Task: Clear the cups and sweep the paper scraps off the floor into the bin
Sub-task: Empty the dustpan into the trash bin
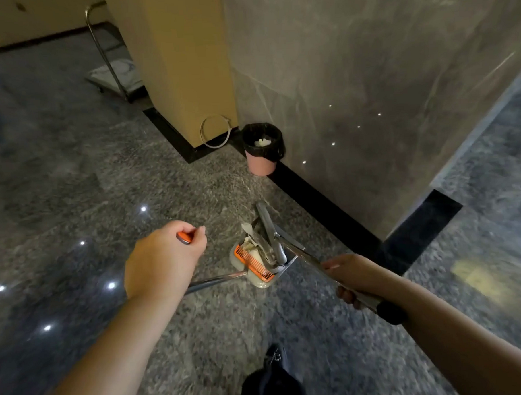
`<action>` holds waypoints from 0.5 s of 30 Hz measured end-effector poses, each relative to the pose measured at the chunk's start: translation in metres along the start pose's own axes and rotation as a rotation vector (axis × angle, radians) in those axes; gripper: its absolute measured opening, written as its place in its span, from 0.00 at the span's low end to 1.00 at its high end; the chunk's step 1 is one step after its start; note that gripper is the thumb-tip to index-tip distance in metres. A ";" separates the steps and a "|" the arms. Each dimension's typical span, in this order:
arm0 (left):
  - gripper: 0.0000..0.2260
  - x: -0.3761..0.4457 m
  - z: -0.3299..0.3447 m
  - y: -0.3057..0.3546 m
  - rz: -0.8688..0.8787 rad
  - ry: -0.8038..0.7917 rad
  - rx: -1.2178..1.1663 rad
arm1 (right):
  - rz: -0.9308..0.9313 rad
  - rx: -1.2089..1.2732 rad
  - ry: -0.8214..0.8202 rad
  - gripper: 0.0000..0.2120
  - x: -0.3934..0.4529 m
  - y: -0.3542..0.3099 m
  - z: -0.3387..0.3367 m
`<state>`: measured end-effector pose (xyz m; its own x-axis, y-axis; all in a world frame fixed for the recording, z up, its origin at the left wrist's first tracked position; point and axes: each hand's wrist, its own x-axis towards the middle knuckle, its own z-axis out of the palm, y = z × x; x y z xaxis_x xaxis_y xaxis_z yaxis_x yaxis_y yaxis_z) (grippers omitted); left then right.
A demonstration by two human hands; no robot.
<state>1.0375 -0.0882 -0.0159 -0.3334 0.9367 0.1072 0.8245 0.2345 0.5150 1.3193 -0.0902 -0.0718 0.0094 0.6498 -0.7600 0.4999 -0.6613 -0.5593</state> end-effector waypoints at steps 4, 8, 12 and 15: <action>0.10 0.086 0.022 0.029 0.028 0.003 0.012 | -0.029 0.037 0.028 0.10 0.058 -0.055 -0.036; 0.10 0.163 0.036 0.059 0.081 0.048 -0.011 | -0.091 0.089 0.050 0.07 0.106 -0.106 -0.072; 0.10 0.232 0.047 0.091 0.070 0.095 -0.007 | -0.157 0.025 0.068 0.10 0.156 -0.153 -0.116; 0.10 0.285 0.060 0.118 0.057 0.134 -0.013 | -0.212 -0.015 0.057 0.12 0.199 -0.194 -0.154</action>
<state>1.0672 0.2222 0.0247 -0.3445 0.9052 0.2489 0.8384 0.1774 0.5153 1.3575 0.2252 -0.0631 -0.0488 0.7942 -0.6058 0.5084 -0.5023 -0.6994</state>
